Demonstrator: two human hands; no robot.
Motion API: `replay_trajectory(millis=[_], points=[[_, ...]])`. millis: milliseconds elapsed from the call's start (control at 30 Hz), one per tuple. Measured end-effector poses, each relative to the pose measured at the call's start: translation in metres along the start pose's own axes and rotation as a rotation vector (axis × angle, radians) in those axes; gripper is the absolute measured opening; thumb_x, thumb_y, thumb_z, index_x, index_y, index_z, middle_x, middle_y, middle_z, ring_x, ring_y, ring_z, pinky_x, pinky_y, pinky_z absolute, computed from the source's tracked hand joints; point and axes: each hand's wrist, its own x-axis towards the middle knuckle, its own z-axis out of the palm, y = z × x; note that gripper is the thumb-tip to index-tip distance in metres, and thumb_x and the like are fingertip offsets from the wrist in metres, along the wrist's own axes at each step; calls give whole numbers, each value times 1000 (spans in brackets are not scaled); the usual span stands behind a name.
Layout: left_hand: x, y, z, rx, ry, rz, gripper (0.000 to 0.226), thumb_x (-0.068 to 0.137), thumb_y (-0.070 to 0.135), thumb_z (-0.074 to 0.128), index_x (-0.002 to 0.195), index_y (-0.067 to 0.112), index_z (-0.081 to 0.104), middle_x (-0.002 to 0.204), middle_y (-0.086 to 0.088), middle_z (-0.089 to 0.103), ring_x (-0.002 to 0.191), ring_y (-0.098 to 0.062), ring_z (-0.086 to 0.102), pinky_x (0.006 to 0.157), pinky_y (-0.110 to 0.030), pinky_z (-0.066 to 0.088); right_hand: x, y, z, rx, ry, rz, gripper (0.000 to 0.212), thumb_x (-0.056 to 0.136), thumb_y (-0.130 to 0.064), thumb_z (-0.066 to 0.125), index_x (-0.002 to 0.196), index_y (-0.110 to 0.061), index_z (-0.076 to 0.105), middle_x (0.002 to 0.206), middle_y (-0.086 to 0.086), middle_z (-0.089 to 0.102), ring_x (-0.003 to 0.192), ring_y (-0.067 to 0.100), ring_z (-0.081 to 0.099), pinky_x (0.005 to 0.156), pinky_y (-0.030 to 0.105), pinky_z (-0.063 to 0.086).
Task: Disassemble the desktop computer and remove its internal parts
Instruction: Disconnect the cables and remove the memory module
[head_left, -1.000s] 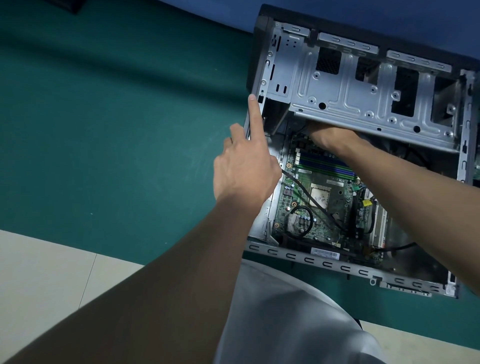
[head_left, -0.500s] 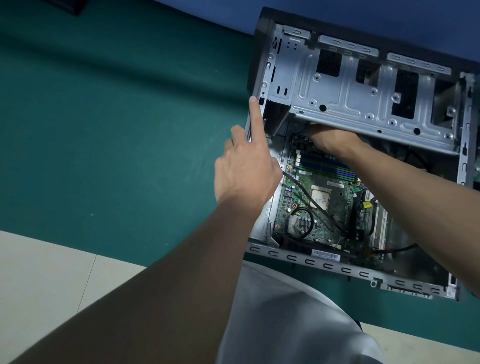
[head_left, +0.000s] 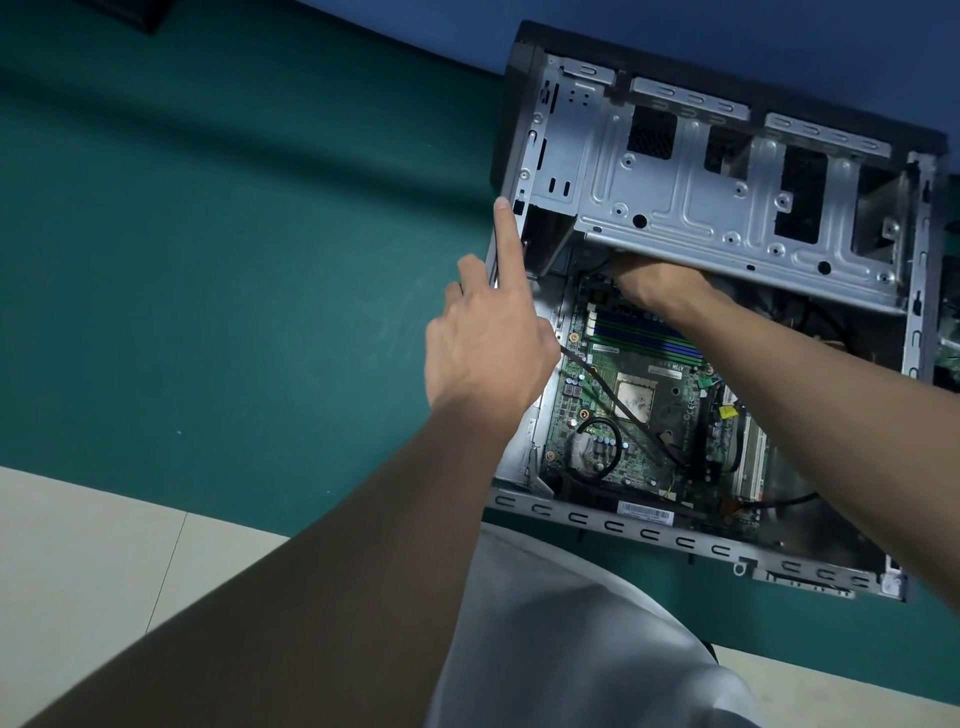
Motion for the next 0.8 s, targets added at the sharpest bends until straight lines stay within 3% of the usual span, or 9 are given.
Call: replay_trajectory(millis=[67, 100, 200, 300, 433, 533, 600, 700, 800], points=[[0, 0, 0, 3, 3, -1, 93, 85, 27, 53, 154, 22, -9, 105, -9, 46, 73, -22, 43, 56, -36, 30, -7, 0, 0, -12, 74, 58, 72, 96, -33, -9, 141, -11, 43, 143, 9, 45, 134, 27, 40, 97, 19, 40], [0, 0, 0, 0, 1, -1, 93, 85, 26, 53, 154, 22, -9, 104, -9, 46, 73, -22, 43, 56, -36, 30, -12, -3, -2, 48, 43, 96, 62, 100, -26, 0, 138, -7, 45, 141, 13, 47, 131, 30, 42, 96, 26, 39], [0, 0, 1, -3, 0, -4, 93, 85, 26, 52, 154, 22, -9, 104, -9, 46, 72, -22, 42, 56, -36, 30, -2, -5, -2, -29, -64, -6, 42, 104, -30, 26, 132, -10, 49, 140, 12, 49, 128, 26, 45, 109, 39, 32], [0, 0, 1, -2, 1, -6, 93, 84, 26, 52, 154, 23, -9, 104, -8, 46, 73, -22, 41, 57, -36, 29, 2, -3, 0, -5, -51, -13, 46, 104, -36, 25, 138, -12, 46, 145, 9, 43, 133, 25, 40, 113, 39, 27], [0, 0, 1, -4, 2, -8, 93, 84, 26, 52, 154, 23, -9, 105, -8, 46, 73, -22, 40, 58, -36, 28, -1, 2, 8, -25, 1, 37, 47, 103, -34, 26, 137, -8, 45, 141, 16, 46, 130, 33, 43, 107, 43, 35], [0, 0, 1, 2, 3, -8, 93, 85, 27, 52, 154, 22, -9, 106, -9, 46, 73, -21, 39, 58, -36, 27, 0, 0, 10, -43, -75, 136, 58, 101, -46, 20, 145, -13, 38, 152, 10, 35, 139, 29, 32, 115, 41, 22], [0, 0, 1, 3, 1, -10, 93, 84, 27, 52, 154, 22, -9, 106, -9, 46, 73, -22, 39, 57, -36, 27, 1, 1, 11, -74, -18, 118, 45, 103, -31, 27, 129, -6, 53, 135, 10, 53, 124, 27, 49, 101, 32, 33], [0, 0, 0, -6, -5, -10, 93, 85, 26, 52, 154, 23, -10, 106, -9, 46, 74, -22, 41, 58, -36, 29, -3, 0, 11, -34, 151, 18, 30, 100, -19, 33, 102, -7, 61, 108, 16, 65, 92, 33, 59, 78, 36, 43], [0, 0, -1, -7, -11, -4, 93, 85, 26, 52, 154, 22, -11, 108, -10, 46, 75, -22, 43, 58, -36, 31, 0, 4, 11, 61, 107, 61, 42, 100, -37, 30, 116, -10, 58, 126, 17, 58, 106, 35, 56, 89, 41, 43]])
